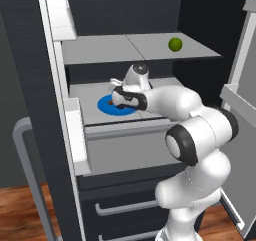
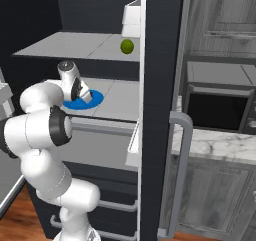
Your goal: Retrieve the chicken drumstick from the fridge and place it on the cutting board.
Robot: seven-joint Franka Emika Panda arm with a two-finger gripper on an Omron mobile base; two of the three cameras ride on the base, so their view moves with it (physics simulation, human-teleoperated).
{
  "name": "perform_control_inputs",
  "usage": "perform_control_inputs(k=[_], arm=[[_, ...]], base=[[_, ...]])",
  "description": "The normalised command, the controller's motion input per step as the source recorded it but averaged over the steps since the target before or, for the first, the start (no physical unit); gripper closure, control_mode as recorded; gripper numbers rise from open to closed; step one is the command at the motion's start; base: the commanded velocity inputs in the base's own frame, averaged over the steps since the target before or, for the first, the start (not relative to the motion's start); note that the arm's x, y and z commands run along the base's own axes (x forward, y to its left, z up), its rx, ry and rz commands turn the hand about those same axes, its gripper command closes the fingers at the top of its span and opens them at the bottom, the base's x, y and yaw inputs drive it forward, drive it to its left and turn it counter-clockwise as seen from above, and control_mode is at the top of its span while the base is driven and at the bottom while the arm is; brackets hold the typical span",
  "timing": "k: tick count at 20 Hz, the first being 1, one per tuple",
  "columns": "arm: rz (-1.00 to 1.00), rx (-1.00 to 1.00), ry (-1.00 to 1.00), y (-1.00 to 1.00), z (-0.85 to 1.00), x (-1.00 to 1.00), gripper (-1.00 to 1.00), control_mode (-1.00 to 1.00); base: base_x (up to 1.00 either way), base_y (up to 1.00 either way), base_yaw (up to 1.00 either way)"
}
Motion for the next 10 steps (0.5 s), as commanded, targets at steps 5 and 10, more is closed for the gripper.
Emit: perform_control_inputs(k=[5,10], arm=[[0.00,-0.02,0.00,0.00,-0.23,0.58,-1.00,-1.00],[0.00,-0.02,0.00,0.00,-0.20,0.49,-1.00,-1.00]], base=[[0.00,0.00,0.00],[0.00,0.00,0.00]])
